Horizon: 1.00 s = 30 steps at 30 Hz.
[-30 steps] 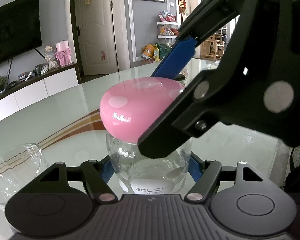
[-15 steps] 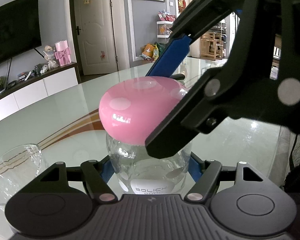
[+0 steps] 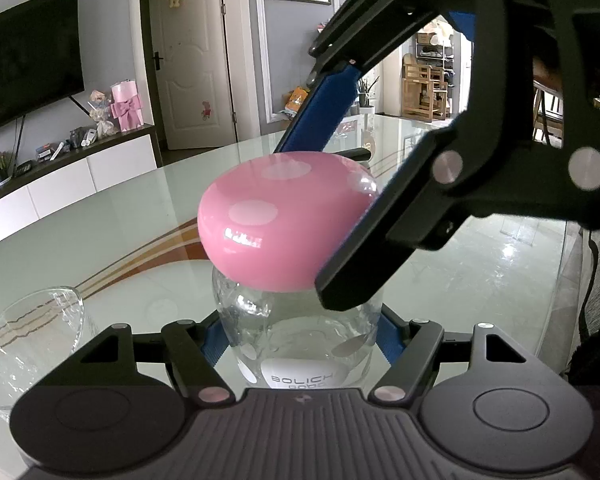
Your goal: Unscrew bottle cap and pour
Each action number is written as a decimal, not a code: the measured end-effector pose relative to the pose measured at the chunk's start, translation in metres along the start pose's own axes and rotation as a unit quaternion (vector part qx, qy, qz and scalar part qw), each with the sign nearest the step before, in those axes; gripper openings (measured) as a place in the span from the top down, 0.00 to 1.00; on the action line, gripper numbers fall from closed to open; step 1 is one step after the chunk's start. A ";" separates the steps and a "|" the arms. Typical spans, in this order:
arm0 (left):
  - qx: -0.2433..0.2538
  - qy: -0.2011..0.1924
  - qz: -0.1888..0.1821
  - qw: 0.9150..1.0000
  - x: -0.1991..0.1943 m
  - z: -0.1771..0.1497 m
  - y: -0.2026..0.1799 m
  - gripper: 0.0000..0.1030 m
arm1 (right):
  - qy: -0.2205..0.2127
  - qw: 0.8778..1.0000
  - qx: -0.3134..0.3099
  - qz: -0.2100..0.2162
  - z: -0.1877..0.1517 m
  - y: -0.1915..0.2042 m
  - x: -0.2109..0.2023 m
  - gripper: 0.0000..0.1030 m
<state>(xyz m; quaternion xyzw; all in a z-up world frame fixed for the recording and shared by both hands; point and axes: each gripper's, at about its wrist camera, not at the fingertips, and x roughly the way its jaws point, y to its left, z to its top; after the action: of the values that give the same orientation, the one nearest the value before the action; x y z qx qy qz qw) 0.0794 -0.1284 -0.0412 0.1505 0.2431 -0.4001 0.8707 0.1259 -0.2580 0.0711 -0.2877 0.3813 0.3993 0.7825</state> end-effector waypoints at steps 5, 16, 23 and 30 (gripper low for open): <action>0.000 -0.001 0.001 1.000 0.000 0.000 -0.001 0.27 | -0.007 1.000 -0.027 0.015 -0.002 -0.003 -0.001 0.37; -0.001 0.000 0.001 1.000 -0.002 -0.001 -0.003 0.27 | -0.008 0.998 -0.050 0.032 -0.001 -0.007 0.000 0.35; 0.000 -0.001 0.002 1.000 -0.001 0.000 -0.004 0.27 | -0.004 0.999 -0.037 0.001 -0.002 0.001 0.002 0.18; 0.000 -0.001 0.002 1.000 -0.002 -0.002 -0.006 0.27 | -0.013 0.999 0.025 -0.046 -0.002 0.010 0.001 0.19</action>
<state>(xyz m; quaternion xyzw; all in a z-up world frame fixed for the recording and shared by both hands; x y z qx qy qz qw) 0.0731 -0.1296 -0.0419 0.1502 0.2417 -0.3986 0.8719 0.1175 -0.2541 0.0682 -0.2803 0.3676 0.3572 0.8116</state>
